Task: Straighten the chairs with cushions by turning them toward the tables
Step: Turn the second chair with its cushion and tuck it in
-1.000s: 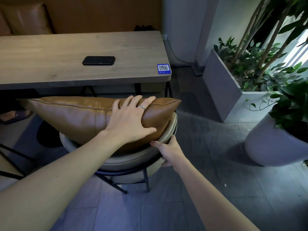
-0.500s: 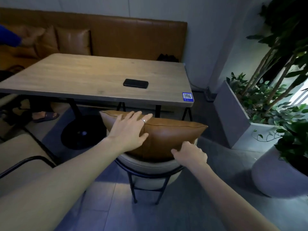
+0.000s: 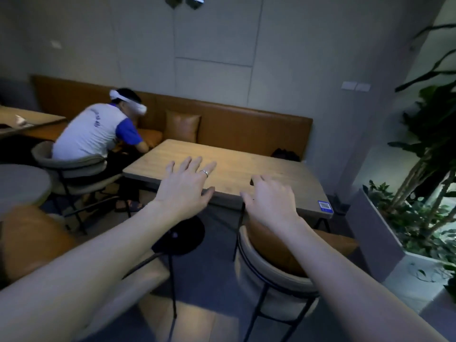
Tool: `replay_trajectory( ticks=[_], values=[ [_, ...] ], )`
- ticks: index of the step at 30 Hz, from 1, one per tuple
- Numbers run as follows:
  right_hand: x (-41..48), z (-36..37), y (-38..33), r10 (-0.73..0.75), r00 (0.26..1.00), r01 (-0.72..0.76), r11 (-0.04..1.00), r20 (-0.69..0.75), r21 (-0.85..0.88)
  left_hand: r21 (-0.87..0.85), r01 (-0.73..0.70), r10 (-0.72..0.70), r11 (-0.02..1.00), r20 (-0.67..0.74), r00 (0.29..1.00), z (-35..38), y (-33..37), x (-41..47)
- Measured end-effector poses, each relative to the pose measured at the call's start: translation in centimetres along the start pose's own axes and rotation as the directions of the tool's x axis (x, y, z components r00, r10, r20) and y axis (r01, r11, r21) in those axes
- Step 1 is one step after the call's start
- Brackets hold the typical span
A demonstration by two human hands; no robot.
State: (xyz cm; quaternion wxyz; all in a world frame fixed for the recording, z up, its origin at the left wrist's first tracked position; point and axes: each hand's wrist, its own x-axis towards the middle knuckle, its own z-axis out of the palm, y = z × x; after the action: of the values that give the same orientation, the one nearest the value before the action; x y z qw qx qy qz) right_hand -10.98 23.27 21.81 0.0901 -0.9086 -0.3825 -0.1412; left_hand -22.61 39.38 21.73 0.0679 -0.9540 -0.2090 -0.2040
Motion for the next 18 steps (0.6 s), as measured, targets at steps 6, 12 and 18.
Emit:
replay_trajectory(
  ticks=[6, 12, 18],
  values=[
    [0.5, -7.5, -14.3, -0.233, 0.941, 0.237, 0.971, -0.246, -0.014, 0.053, 0.128, -0.116, 0.990, -0.187, 0.975, -10.2, -10.5, -5.4],
    [0.3, -12.0, -24.7, -0.328, 0.827, 0.382, 0.924, -0.457, 0.027, 0.024, 0.271, -0.243, 0.962, -0.373, 0.895, -17.0, -18.8, -10.1],
    [-0.2, -11.5, -30.2, -0.357, 0.797, 0.459, 0.882, -0.488, 0.103, 0.055, 0.396, -0.346, 0.917, -0.386, 0.855, -18.6, -24.8, -13.9]
  ],
)
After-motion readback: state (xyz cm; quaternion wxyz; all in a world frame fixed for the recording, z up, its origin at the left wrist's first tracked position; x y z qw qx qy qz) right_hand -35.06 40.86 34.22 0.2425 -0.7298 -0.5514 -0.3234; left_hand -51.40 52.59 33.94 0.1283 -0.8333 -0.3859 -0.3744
